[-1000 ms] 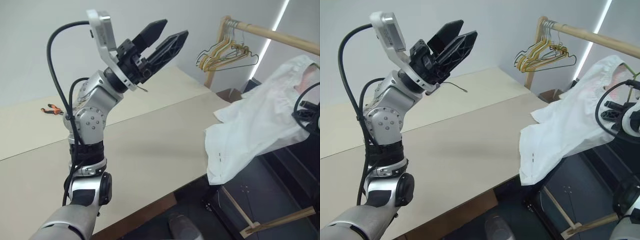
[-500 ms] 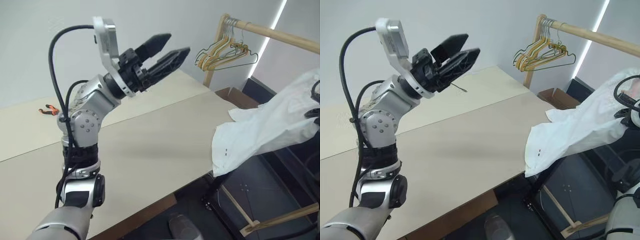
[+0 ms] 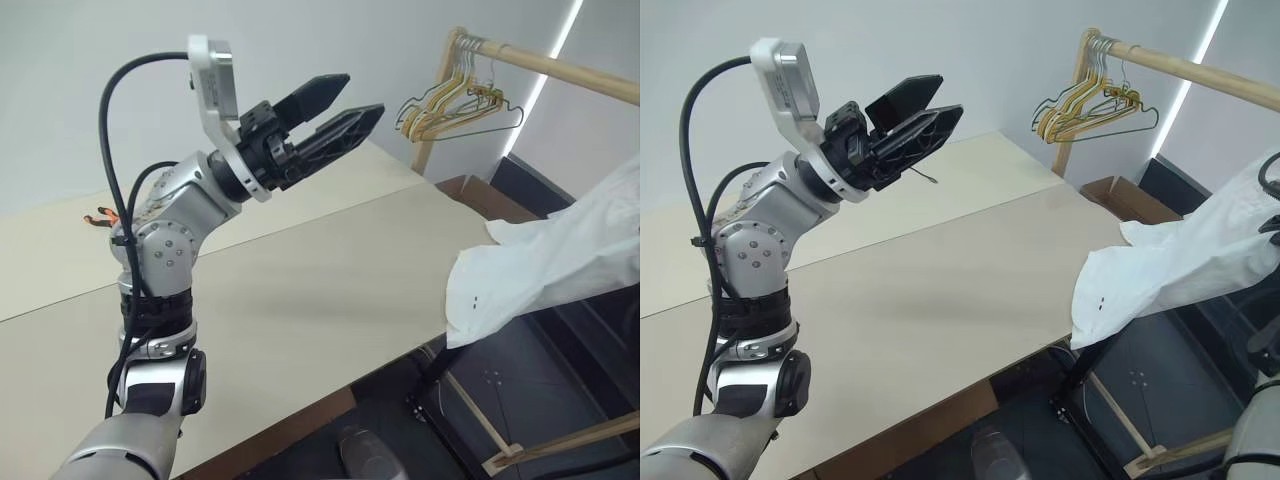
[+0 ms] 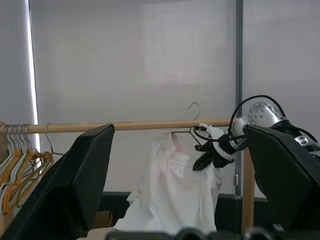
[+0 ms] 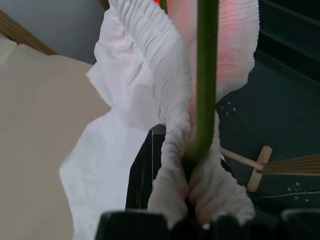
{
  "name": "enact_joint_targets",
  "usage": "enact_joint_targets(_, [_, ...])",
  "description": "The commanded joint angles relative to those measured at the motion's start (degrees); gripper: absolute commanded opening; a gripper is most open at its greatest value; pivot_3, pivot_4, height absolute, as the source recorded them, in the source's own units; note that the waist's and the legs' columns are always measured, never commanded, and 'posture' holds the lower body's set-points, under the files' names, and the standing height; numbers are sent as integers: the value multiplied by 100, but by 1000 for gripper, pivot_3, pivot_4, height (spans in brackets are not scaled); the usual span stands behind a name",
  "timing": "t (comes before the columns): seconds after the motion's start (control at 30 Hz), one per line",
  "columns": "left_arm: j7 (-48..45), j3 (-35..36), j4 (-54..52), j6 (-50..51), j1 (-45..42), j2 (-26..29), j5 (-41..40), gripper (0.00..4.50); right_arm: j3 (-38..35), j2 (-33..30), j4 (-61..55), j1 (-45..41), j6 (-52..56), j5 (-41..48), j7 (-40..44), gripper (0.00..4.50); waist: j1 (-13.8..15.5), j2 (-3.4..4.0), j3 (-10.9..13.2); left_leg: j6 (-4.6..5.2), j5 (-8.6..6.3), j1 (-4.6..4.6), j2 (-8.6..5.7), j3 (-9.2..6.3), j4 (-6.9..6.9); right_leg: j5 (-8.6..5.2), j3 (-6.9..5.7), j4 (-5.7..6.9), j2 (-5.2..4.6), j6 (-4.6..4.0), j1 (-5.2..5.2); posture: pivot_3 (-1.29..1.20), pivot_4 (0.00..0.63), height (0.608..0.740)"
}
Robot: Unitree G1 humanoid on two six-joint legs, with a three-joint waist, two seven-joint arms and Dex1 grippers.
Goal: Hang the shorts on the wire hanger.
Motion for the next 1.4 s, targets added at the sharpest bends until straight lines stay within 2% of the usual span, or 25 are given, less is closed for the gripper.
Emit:
enact_joint_targets(0.03, [-17, 18, -135, -35, -110, 19, -110, 4482, -49, -169, 318, -284, -364, -177, 87, 0, 4, 0, 0, 0, 0, -1, -1, 0, 0, 0, 0, -2, -1, 0, 0, -324, 0, 740])
enact_joint_targets(0.6, [-18, 48, -336, -20, 32, 138, -113, 4482, -520, -672, 2314, -57, -1956, -357, -71, 0, 19, -11, 10, 0, 0, 9, -29, -3, -31, -1, 26, -23, -4, 7, 0, -283, 0, 740])
enact_joint_targets(0.87, [-19, 52, -411, -22, 121, 207, -155, 4482, -84, -532, 2189, 163, -2099, -469, 288, 0, 31, -12, 10, 0, 0, 9, -36, -3, -41, 4, 43, -45, -1, 18, 2, -281, 0, 740])
enact_joint_targets(1.07, [-33, 46, -421, -47, 143, 247, -194, 4500, 275, -511, 1805, 238, -2196, -656, 325, 1919, 65, -10, 9, 0, 0, 5, -39, -3, -47, 8, 46, -59, -3, 24, 1, -280, 0, 740])
enact_joint_targets(1.3, [-24, 51, -432, -71, 161, 276, -205, 4500, 553, -253, 381, 718, -2555, -887, 215, 4390, 133, -8, 8, 0, 0, 7, -38, -3, -56, 9, 46, -64, -2, 25, 1, -277, 0, 740])
enact_joint_targets(1.4, [-23, 57, -438, -81, 168, 294, -202, 4500, 502, 14, -594, 1274, -2935, -1059, -66, 4450, 166, -8, 7, 0, 0, 6, -38, -3, -56, 10, 47, -63, -2, 26, 1, -277, 0, 740])
